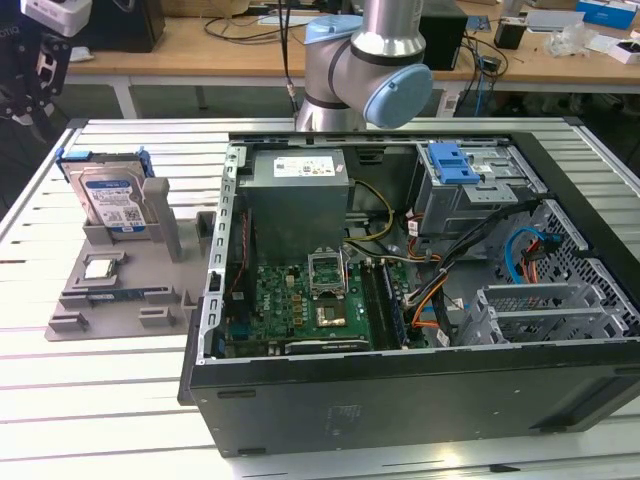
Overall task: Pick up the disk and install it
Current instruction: 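Pick up the disk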
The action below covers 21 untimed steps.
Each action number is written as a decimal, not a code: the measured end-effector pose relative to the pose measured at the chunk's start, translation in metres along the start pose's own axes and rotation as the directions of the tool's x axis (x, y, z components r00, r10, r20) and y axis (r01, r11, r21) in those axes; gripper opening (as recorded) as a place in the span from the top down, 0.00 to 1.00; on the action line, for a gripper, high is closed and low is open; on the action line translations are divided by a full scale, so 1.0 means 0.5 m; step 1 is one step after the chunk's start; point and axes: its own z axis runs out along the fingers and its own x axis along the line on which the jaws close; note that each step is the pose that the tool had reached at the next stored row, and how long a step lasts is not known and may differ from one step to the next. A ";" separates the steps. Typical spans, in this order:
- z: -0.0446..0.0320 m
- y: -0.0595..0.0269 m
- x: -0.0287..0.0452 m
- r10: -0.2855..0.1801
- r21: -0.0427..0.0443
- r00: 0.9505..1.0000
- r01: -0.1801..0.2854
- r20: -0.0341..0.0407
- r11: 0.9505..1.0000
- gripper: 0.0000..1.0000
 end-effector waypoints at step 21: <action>0.000 0.000 0.000 -0.359 -0.011 0.933 0.359 -0.014 0.933 0.90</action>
